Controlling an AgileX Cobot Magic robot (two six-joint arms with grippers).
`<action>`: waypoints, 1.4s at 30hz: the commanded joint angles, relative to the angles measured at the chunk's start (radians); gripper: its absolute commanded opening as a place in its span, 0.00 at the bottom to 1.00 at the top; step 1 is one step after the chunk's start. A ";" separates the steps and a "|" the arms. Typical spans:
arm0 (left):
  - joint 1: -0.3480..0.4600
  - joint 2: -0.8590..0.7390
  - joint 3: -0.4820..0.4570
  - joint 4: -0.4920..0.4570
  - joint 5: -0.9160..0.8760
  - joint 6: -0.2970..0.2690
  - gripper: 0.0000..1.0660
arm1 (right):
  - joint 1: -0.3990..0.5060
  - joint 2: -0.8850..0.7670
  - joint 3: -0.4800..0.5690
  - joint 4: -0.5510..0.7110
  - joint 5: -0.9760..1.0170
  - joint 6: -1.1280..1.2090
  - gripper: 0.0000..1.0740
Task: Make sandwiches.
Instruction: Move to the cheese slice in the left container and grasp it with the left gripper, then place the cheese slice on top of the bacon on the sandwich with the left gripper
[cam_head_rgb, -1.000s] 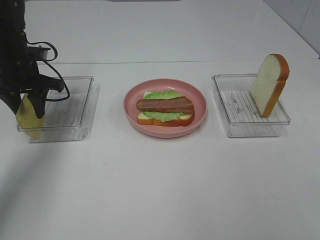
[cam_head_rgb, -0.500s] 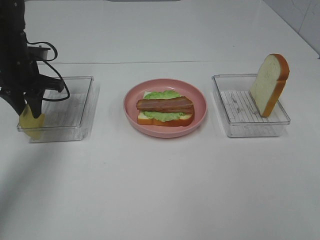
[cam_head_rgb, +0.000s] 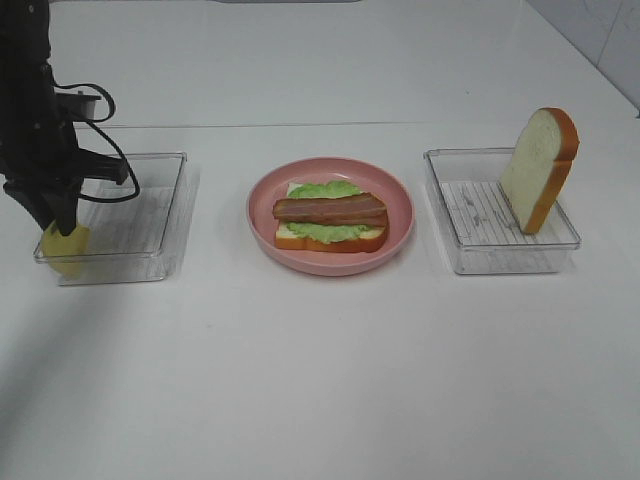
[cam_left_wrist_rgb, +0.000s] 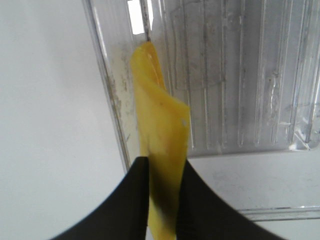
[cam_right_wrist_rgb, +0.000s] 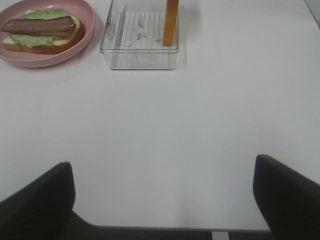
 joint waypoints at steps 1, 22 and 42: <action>0.002 0.002 0.004 0.005 0.093 0.002 0.00 | -0.002 -0.028 0.003 0.002 -0.008 -0.007 0.88; 0.002 -0.157 0.004 -0.013 0.093 -0.016 0.00 | -0.002 -0.028 0.003 0.002 -0.008 -0.007 0.88; -0.039 -0.361 -0.056 -0.342 0.045 0.105 0.00 | -0.002 -0.028 0.003 0.002 -0.008 -0.007 0.88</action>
